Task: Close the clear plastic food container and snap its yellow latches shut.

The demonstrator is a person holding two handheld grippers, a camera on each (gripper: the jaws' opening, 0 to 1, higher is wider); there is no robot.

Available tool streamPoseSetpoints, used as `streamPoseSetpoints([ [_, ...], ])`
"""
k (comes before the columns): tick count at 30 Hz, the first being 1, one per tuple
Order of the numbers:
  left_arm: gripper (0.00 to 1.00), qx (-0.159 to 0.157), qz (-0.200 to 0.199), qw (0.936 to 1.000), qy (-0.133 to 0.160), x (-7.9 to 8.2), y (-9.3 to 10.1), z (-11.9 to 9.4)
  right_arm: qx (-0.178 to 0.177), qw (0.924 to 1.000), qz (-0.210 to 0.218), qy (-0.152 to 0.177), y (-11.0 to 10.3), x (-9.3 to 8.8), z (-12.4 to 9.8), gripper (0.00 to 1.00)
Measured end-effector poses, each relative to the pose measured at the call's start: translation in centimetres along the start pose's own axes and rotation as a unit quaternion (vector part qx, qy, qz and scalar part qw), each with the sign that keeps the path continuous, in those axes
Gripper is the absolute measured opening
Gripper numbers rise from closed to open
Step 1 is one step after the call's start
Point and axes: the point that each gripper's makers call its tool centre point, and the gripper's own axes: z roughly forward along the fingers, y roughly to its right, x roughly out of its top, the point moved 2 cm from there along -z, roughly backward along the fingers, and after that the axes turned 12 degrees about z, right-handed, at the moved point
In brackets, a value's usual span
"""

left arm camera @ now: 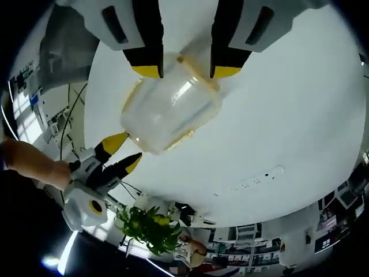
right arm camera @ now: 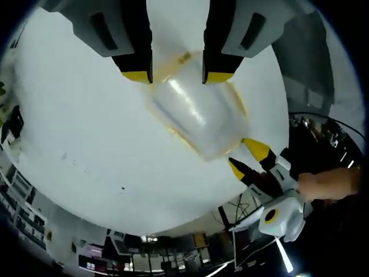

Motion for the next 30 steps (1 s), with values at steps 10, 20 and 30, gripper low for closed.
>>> streamPoseSetpoints([
  [10,0.22,0.006,-0.015,0.9999,0.002,-0.5,0.1,0.6,0.017,0.9975,0.067,0.014,0.3,-1.6,0.8,0.27],
  [20,0.20,0.009,-0.047,0.9988,0.010,-0.5,-0.1,0.8,0.026,0.9938,0.105,0.023,0.5,-1.8,1.0,0.28],
  [30,0.18,0.015,-0.065,0.9977,0.014,-0.5,-0.1,0.8,0.031,0.9921,0.119,0.021,0.4,-1.9,1.0,0.26],
])
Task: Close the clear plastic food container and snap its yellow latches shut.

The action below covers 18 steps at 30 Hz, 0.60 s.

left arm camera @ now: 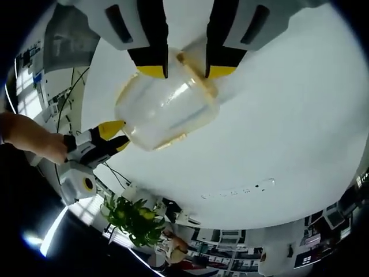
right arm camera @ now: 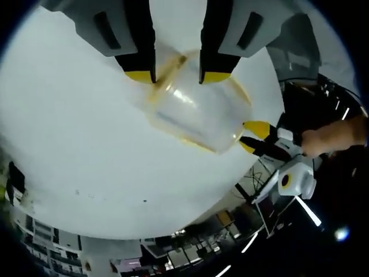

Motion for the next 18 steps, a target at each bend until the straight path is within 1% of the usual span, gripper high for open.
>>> streamPoseSetpoints([
  [2,0.17,0.000,-0.009,1.0000,0.003,-0.03,-0.11,0.03,0.002,1.0000,0.008,-0.001,0.03,-0.04,0.02,0.26],
  [14,0.15,-0.004,-0.033,0.9994,0.006,-0.11,-0.42,0.22,0.006,0.9999,0.013,-0.006,-0.13,-0.20,0.12,0.24],
  [18,0.15,-0.008,-0.043,0.9990,0.009,-0.15,-0.60,0.32,0.012,0.9996,0.022,-0.010,-0.09,-0.25,0.16,0.24],
])
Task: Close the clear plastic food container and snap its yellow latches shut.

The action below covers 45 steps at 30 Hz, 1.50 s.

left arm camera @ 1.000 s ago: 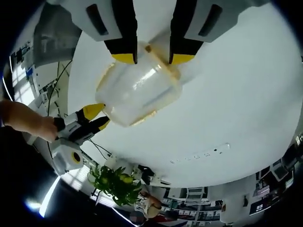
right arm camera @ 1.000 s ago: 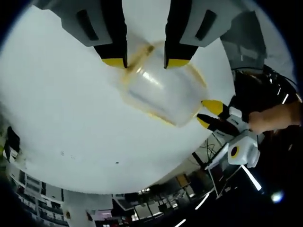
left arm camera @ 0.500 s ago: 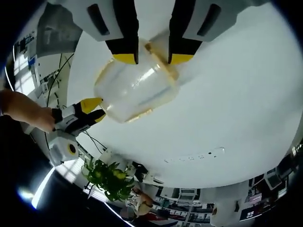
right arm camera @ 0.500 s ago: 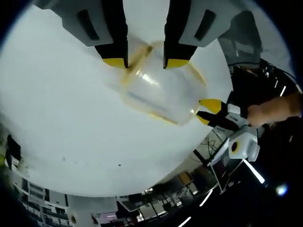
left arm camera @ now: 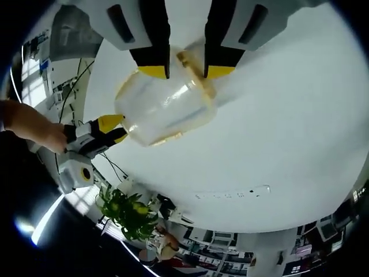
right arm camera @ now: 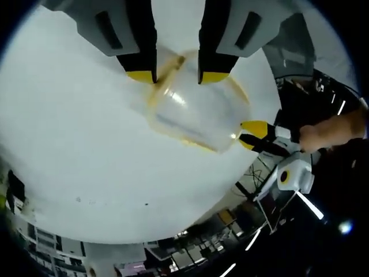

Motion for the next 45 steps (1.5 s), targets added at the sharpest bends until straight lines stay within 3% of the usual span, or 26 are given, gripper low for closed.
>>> streamPoseSetpoints([
  [2,0.15,-0.003,0.000,1.0000,0.000,0.0,0.0,0.0,0.005,1.0000,0.006,-0.002,0.0,0.0,0.0,0.23],
  [3,0.13,-0.032,-0.009,0.9993,0.014,0.5,1.0,0.2,0.010,0.9998,0.015,-0.007,0.0,-0.2,0.0,0.23],
  [4,0.13,-0.010,-0.011,0.9999,0.002,0.1,0.0,-0.2,0.016,0.9996,0.021,-0.005,0.1,-0.2,0.1,0.23],
  [7,0.13,-0.011,0.001,0.9999,0.002,0.2,-0.1,-0.4,0.042,0.9969,0.066,-0.011,0.1,-0.5,0.3,0.20],
  [8,0.13,-0.011,0.000,0.9999,0.001,0.2,-0.2,-0.4,0.034,0.9945,0.087,-0.047,0.1,-2.0,0.3,0.20],
  [9,0.13,-0.013,0.000,0.9999,0.001,0.2,-0.1,-0.3,0.055,0.9933,0.101,-0.012,-0.2,-1.7,1.2,0.20],
  [11,0.13,-0.011,0.004,0.9999,0.002,0.1,-0.1,-0.3,0.052,0.9955,0.076,-0.017,-0.5,-2.2,1.3,0.20],
  [19,0.14,-0.014,-0.002,0.9999,0.002,-0.1,-0.4,-0.4,0.047,0.9962,0.071,-0.019,-1.1,-1.3,2.1,0.22],
  [23,0.16,-0.017,0.007,0.9998,-0.004,0.0,-0.3,-0.4,0.010,0.9999,-0.004,-0.005,-1.0,-0.1,1.7,0.25],
  [26,0.17,-0.020,0.070,0.9971,-0.021,0.2,-0.1,-0.5,-0.010,0.9985,-0.053,-0.008,-1.2,0.5,1.6,0.26],
  [29,0.18,-0.017,0.106,0.9936,-0.033,0.3,0.1,-0.6,-0.018,0.9951,-0.094,-0.025,-1.4,0.6,1.8,0.31],
  [32,0.18,-0.016,0.134,0.9900,-0.042,0.2,0.8,-1.0,-0.021,0.9948,-0.097,-0.022,-1.2,0.7,1.3,0.32],
  [38,0.18,-0.015,0.163,0.9855,-0.046,0.7,1.2,-1.3,-0.041,0.9890,-0.141,-0.022,-0.9,1.1,0.6,0.31],
  [45,0.18,-0.022,0.189,0.9810,-0.037,2.2,2.1,-1.3,-0.041,0.9880,-0.148,-0.016,-0.9,1.6,-0.4,0.31],
])
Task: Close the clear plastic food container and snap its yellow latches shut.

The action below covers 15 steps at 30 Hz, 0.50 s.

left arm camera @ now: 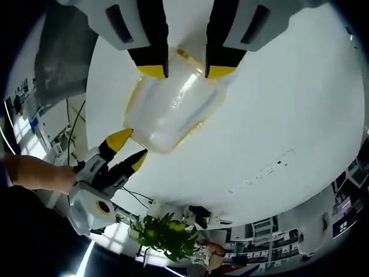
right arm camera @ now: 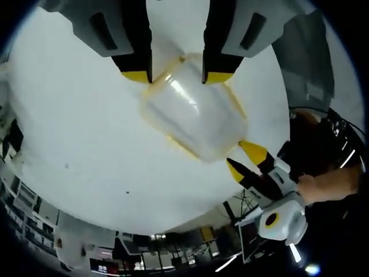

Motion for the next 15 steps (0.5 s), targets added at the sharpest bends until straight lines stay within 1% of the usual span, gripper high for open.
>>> streamPoseSetpoints([
  [4,0.18,-0.001,0.013,0.9999,0.000,0.8,-0.2,0.4,0.004,0.9999,-0.002,0.009,-0.3,0.3,-0.5,0.29],
  [9,0.18,-0.008,0.026,0.9996,0.004,1.6,0.0,0.8,0.001,0.9997,-0.023,0.006,-0.4,0.3,-0.1,0.29],
  [12,0.18,-0.012,0.040,0.9991,0.005,1.9,0.2,1.0,0.005,0.9997,-0.023,0.007,-0.8,0.2,-0.1,0.29],
  [15,0.18,-0.014,0.045,0.9989,0.008,2.3,0.4,1.2,0.006,0.9996,-0.026,0.007,-1.1,0.2,0.0,0.29],
])
